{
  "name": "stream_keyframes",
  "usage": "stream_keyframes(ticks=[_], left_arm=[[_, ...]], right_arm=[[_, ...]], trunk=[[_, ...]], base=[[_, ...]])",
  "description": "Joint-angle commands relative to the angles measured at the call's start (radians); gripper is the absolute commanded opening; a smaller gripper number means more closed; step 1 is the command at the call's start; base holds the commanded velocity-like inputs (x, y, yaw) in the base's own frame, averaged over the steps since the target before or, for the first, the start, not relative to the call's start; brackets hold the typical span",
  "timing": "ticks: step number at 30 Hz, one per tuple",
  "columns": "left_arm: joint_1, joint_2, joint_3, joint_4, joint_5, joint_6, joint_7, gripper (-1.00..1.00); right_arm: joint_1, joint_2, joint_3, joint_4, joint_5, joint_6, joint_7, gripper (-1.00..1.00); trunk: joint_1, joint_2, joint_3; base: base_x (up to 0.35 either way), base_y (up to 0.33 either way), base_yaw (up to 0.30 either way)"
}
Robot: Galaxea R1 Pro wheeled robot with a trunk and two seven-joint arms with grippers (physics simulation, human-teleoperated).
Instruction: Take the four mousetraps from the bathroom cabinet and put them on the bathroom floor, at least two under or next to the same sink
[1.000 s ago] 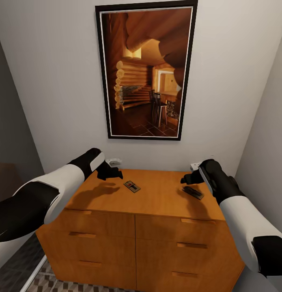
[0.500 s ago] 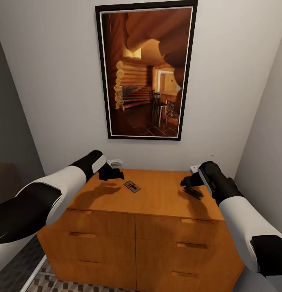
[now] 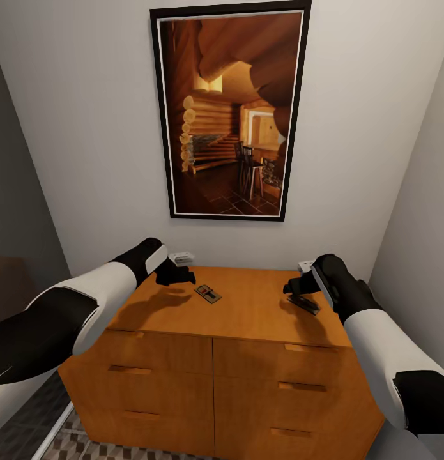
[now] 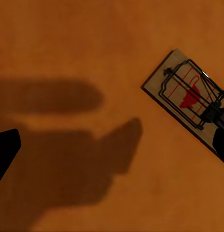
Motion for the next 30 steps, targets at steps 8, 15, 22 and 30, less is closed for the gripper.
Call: stream_keyframes(ticks=[8,15,22,30], left_arm=[[-0.001,-0.001,-0.008,0.004,0.006,-0.009,-0.001,1.0],[-0.001,-0.001,-0.008,0.007,0.007,-0.013,-0.001,1.0],[-0.001,-0.001,-0.008,0.01,0.007,-0.014,-0.001,1.0],[-0.001,-0.001,-0.008,0.01,0.007,-0.015,-0.001,1.0]], right_arm=[[-0.001,-0.003,0.001,-0.001,0.01,0.003,0.01,1.0],[-0.001,-0.004,0.0,-0.001,0.01,0.003,0.011,1.0],[-0.001,-0.007,0.001,-0.001,0.01,0.003,0.013,1.0],[-0.001,-0.009,0.004,-0.001,0.009,0.003,0.017,1.0]], trunk=[[0.0,-0.001,-0.001],[0.0,-0.001,-0.001],[0.0,-0.001,-0.001],[0.0,-0.001,-0.001]], base=[[0.0,0.0,0.0],[0.0,0.0,0.0],[0.0,0.0,0.0],[0.0,0.0,0.0]])
